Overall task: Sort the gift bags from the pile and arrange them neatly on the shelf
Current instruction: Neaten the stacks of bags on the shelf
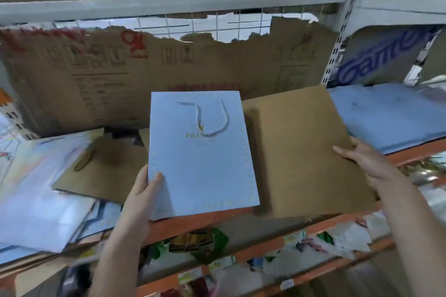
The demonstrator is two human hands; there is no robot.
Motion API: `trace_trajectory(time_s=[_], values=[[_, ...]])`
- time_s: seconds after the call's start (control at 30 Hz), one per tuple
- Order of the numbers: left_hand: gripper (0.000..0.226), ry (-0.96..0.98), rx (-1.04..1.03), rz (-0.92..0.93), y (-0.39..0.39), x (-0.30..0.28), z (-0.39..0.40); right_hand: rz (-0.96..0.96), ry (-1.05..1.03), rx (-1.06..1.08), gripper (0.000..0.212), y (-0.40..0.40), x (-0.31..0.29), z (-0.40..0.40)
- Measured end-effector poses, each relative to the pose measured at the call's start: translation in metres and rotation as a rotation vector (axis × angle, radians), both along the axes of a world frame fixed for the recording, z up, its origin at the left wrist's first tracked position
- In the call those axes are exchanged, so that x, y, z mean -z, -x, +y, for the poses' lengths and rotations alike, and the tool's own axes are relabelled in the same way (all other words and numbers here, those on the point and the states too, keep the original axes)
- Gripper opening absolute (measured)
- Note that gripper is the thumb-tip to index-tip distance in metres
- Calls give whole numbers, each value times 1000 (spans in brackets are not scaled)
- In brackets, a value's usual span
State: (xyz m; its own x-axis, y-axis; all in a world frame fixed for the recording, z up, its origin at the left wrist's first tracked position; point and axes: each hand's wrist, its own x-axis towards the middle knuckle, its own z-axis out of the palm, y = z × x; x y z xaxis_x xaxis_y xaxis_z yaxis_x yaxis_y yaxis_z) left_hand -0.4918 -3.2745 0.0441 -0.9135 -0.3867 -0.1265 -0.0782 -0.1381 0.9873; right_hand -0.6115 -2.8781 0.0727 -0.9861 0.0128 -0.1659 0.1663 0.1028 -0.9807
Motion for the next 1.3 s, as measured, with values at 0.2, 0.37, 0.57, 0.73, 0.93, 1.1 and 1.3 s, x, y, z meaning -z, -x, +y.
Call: trace_trajectory(time_s=[0.2,0.37,0.57,0.73,0.93,1.1,1.3], values=[[22,-97,-98,-9,20,4,54,-106,-123,-53,29,83,2,54],[24,-120,-171,-19,31,6,85,-137,-255,-157,31,136,15,58],[38,-153,-202,36,32,5,116,-118,-329,-244,39,159,36,45],[38,-141,-164,18,33,0,122,-6,-611,-247,53,158,50,38],[36,-132,-142,-37,36,-7,122,72,-739,-201,35,154,65,30],[32,-130,-91,-65,43,-9,123,155,-948,-160,23,146,69,28],[26,-69,-39,-54,71,-1,142,268,-1102,-201,30,124,33,36]])
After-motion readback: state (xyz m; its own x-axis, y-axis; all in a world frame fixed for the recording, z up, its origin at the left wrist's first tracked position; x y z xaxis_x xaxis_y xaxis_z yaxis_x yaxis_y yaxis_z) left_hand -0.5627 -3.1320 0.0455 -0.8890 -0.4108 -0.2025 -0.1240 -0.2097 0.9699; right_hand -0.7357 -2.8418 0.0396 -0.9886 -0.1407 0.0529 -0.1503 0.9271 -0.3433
